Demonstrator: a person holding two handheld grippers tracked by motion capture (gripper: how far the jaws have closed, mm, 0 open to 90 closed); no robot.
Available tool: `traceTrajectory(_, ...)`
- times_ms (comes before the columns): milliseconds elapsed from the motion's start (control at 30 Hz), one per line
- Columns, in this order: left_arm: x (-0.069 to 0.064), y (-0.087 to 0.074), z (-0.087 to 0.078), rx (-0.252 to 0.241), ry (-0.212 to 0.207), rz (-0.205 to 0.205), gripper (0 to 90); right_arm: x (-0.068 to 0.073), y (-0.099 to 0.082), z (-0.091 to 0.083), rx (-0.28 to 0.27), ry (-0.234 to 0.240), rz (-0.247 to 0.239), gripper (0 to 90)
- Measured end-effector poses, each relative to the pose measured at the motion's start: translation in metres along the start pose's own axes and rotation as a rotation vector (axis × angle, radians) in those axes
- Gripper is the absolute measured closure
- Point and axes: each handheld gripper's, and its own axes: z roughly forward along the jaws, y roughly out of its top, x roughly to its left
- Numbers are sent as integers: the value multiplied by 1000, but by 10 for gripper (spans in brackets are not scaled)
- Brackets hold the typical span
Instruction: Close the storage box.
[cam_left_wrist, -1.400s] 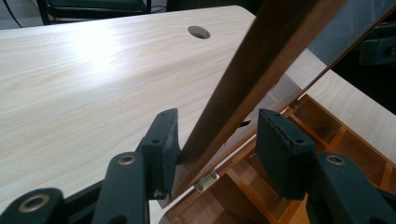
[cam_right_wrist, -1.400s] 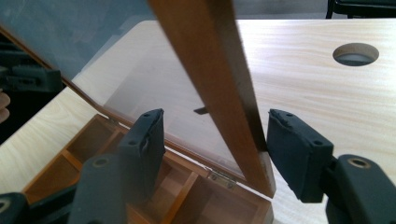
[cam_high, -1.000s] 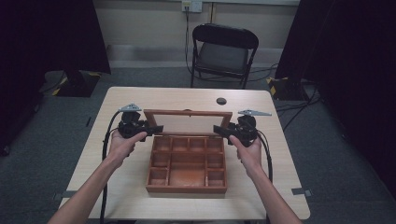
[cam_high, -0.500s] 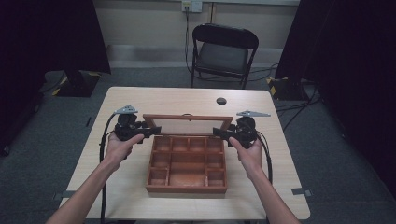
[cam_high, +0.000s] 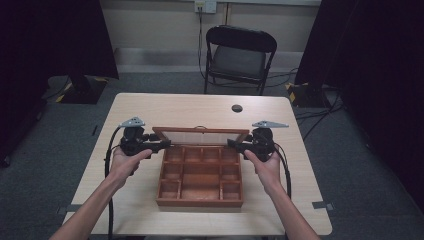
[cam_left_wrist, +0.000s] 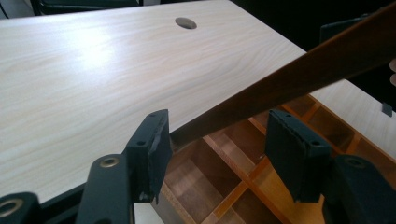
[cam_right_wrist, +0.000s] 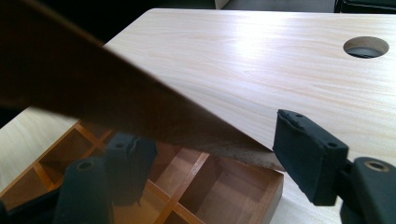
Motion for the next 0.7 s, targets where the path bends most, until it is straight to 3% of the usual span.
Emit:
traceTrajectory(267,-5,1,1,-5,2,16,371,3,-5,-3,17,6,-53,269)
traceTrajectory(333,-5,1,1,5,1,29,371,2,-5,-3,31,-1,-28,222)
traceTrajectory(500,-4,3,1,-7,5,20,380,-3,-7,-3,37,-12,-8,221)
traceTrajectory(667,-4,5,1,-17,0,8,390,-11,-7,-8,37,-29,-15,223)
traceTrajectory(700,-4,5,1,-18,0,5,389,-14,-8,-9,34,-50,-19,223)
